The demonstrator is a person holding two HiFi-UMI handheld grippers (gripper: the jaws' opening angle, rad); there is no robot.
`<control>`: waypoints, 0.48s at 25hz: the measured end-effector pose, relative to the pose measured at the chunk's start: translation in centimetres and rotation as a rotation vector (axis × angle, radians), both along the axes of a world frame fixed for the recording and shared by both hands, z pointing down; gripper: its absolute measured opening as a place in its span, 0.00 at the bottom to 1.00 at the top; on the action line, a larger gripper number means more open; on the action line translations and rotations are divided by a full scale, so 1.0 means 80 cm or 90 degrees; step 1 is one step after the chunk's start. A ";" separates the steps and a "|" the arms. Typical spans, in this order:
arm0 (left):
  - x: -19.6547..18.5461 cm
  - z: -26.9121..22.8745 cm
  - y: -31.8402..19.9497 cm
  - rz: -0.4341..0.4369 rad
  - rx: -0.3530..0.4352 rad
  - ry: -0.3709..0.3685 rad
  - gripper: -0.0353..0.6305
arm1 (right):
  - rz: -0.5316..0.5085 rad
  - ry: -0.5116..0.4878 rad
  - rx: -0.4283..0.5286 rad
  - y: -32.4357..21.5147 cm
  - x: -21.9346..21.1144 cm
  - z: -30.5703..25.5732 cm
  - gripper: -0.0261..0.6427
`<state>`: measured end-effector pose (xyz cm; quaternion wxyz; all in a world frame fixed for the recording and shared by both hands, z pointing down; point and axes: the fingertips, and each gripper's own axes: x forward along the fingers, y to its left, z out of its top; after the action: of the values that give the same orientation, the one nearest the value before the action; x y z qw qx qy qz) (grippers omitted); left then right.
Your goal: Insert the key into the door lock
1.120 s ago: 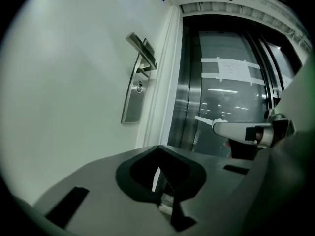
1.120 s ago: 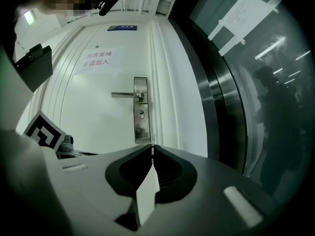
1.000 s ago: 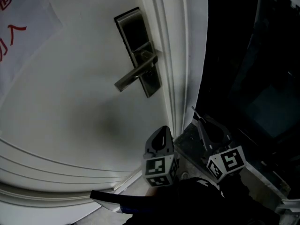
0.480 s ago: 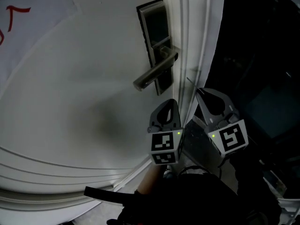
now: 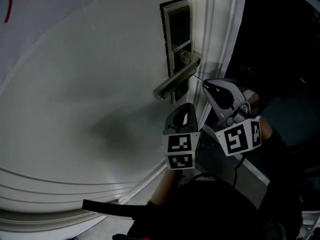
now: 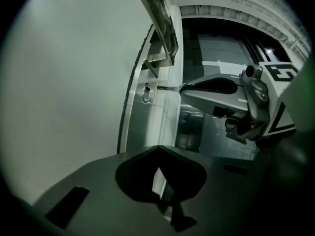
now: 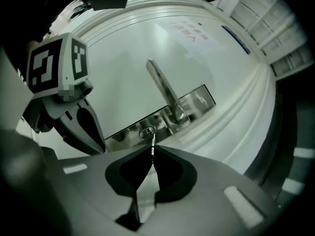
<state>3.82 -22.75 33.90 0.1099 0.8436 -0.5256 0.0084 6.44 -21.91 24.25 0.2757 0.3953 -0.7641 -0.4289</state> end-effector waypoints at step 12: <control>-0.009 0.009 -0.006 0.005 -0.009 0.000 0.05 | 0.004 0.160 0.087 -0.006 -0.020 0.007 0.06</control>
<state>3.13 -23.22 34.61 0.1159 0.8448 -0.5223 0.0122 4.82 -22.36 24.81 0.3430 0.3589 -0.6913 -0.5251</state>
